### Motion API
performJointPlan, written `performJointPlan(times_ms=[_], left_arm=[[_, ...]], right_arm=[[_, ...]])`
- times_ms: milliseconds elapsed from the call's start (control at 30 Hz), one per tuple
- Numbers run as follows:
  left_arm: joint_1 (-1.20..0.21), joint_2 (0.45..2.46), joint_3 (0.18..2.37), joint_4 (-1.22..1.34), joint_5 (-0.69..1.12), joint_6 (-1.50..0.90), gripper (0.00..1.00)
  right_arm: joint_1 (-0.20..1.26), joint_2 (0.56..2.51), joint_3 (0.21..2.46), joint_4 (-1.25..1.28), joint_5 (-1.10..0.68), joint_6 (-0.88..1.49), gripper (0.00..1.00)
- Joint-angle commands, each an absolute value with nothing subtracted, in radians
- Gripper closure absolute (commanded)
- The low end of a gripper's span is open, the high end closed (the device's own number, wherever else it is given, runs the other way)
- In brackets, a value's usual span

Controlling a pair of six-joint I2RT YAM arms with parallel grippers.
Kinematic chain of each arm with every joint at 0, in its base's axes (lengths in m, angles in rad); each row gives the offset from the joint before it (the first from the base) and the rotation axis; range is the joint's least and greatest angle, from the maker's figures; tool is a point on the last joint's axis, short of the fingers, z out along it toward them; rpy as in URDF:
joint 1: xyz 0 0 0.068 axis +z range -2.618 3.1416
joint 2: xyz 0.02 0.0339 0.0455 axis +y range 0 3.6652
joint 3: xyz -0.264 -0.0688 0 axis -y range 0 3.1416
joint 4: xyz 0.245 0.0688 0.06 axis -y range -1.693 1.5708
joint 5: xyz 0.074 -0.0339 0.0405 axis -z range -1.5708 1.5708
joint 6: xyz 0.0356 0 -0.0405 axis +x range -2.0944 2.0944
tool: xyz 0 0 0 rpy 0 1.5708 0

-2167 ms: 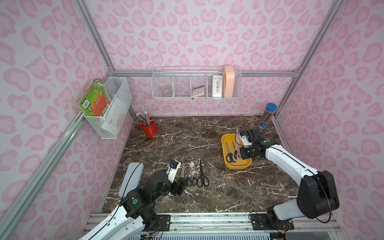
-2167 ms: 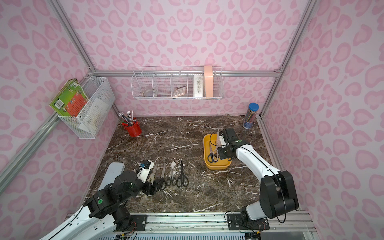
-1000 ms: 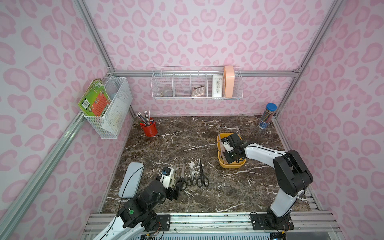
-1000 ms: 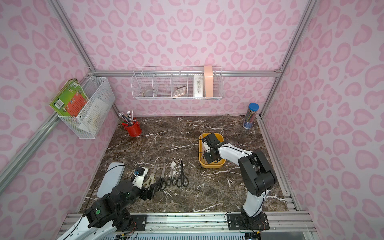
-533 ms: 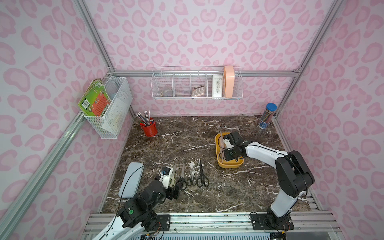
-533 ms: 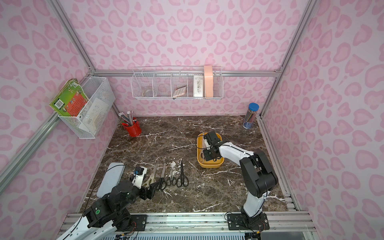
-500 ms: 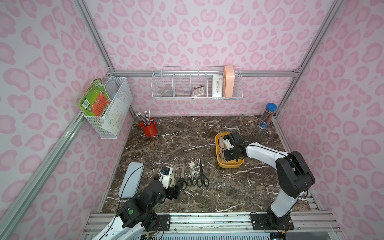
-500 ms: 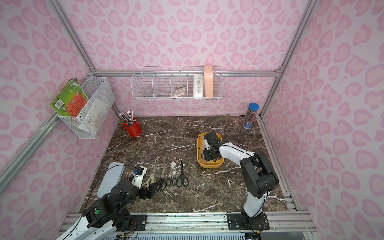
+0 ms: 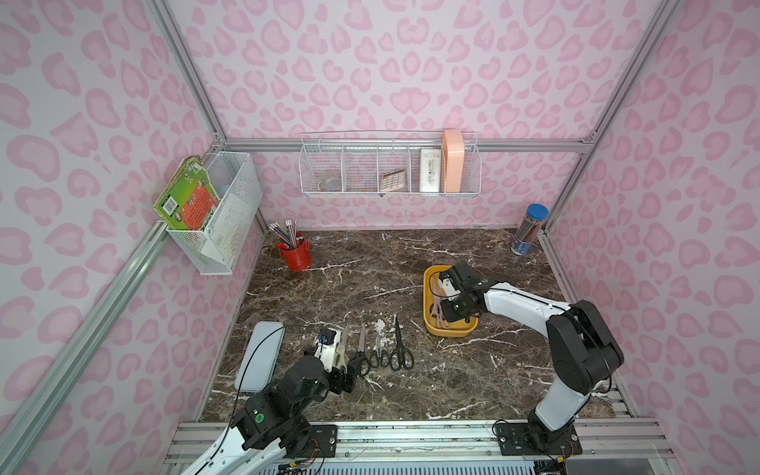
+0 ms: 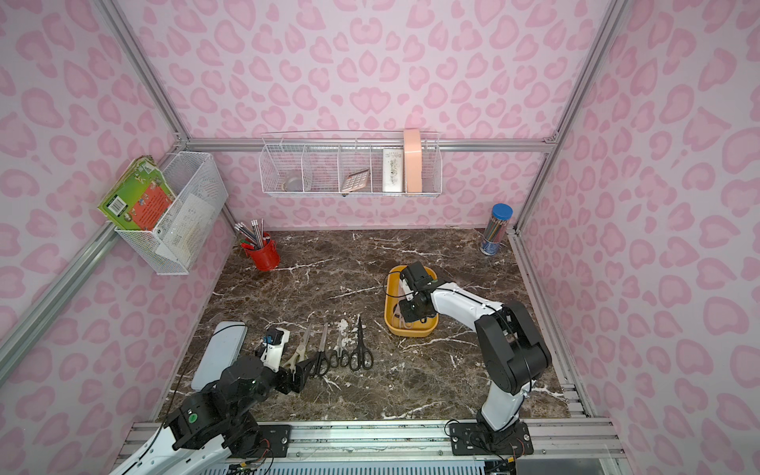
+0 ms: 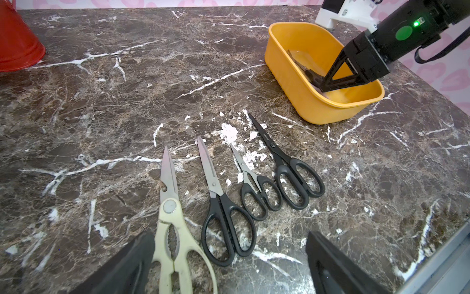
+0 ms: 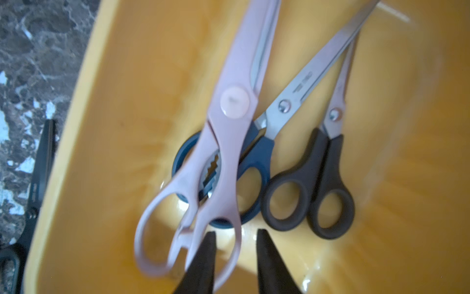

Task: Put the scissors into the storage box
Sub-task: Place the scissors in the storage box.

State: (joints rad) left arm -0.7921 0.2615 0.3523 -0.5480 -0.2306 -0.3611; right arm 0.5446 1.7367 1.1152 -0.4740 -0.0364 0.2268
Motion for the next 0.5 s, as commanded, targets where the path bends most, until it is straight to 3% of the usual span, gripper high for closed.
performJointPlan(times_ms=[0,233,467], left_arm=[[-0.791,0.272,0.381,-0.551,-0.242,-0.357,0.02],[-0.792,0.406,0.493,-0.576,-0.219,-0.369,0.1],[-0.793,0.769,0.692,-0.64,-0.122,-0.456,0.19]], right_arm=[[0.546,1.713,1.129,-0.492,-0.015,0.255,0.62],[0.548,1.557,1.112,-0.468,0.049,0.253,0.6],[0.564,1.18,0.765,-0.127,0.109,0.16,0.52]])
